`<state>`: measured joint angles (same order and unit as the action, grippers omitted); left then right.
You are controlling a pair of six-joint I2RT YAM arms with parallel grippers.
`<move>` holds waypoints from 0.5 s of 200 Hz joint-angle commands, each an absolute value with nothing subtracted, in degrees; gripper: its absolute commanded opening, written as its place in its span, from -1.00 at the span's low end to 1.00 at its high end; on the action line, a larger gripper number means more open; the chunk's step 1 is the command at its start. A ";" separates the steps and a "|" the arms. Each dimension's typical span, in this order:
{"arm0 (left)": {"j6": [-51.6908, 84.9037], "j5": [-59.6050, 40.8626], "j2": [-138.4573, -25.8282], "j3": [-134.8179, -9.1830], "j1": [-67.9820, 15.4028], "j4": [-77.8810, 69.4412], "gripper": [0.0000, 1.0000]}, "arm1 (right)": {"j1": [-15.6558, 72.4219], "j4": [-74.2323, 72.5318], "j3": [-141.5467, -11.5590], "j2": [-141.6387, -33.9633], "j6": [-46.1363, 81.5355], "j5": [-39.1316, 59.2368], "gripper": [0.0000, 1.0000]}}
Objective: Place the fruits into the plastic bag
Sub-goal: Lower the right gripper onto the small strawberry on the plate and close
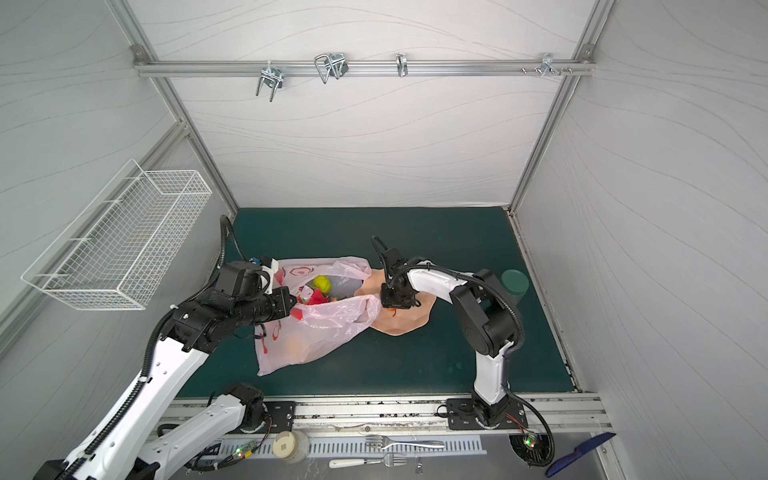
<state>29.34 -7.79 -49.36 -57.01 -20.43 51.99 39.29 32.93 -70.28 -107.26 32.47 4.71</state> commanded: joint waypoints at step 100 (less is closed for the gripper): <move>29.40 -9.34 -50.27 -57.22 -20.57 49.06 -1.00 | 38.49 34.36 -70.80 -98.65 31.38 6.25 -0.70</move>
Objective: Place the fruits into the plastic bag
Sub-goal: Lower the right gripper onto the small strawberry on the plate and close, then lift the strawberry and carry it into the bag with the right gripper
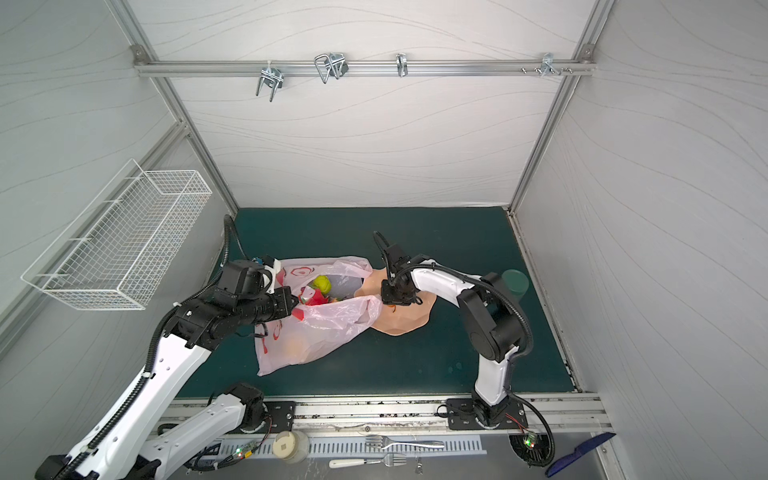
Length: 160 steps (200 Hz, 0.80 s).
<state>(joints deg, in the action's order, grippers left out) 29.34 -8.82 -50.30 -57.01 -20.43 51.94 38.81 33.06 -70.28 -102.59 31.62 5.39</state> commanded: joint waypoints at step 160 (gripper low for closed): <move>29.62 -9.64 -50.46 -57.21 -20.57 48.71 -1.00 | 37.13 21.91 -67.36 -91.66 44.63 29.21 -0.72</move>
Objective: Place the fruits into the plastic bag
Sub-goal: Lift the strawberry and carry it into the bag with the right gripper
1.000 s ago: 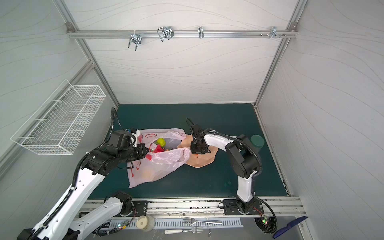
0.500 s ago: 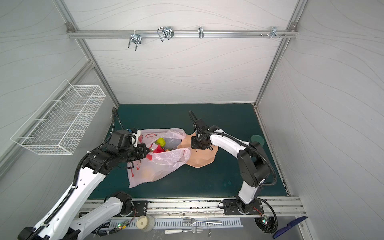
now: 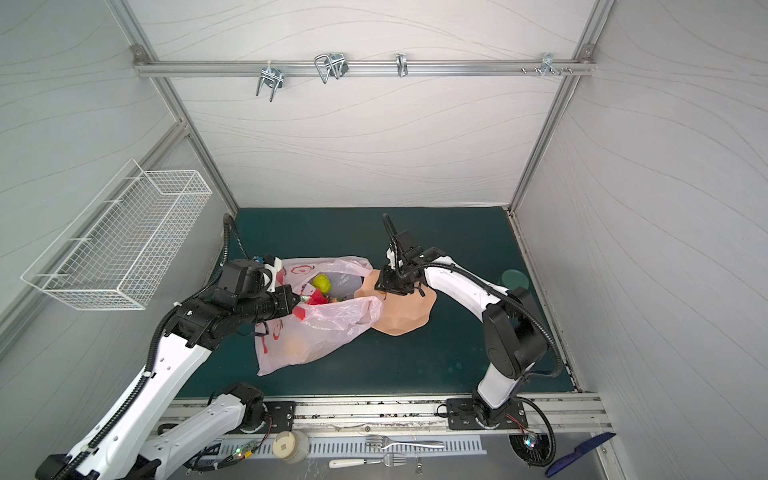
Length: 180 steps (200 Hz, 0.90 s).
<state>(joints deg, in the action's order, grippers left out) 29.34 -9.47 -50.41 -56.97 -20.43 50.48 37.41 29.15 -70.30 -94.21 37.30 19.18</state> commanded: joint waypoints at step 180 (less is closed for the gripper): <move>29.17 -9.49 -51.42 -58.62 -20.56 48.46 -1.00 | 49.04 2.56 -71.54 -102.99 66.04 40.84 -0.75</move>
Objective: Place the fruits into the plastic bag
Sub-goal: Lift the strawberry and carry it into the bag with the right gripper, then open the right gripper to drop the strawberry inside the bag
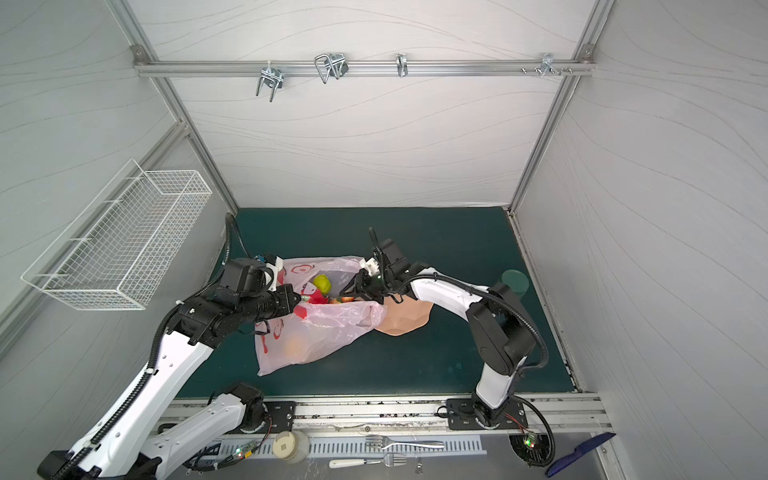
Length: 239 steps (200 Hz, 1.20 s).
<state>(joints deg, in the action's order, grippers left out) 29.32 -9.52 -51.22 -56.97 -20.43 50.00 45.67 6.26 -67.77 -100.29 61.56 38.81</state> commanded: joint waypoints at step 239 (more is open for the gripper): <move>29.44 -5.54 -48.34 -58.71 -20.57 51.54 -1.00 | 46.29 30.72 -81.16 -99.42 44.19 39.74 0.88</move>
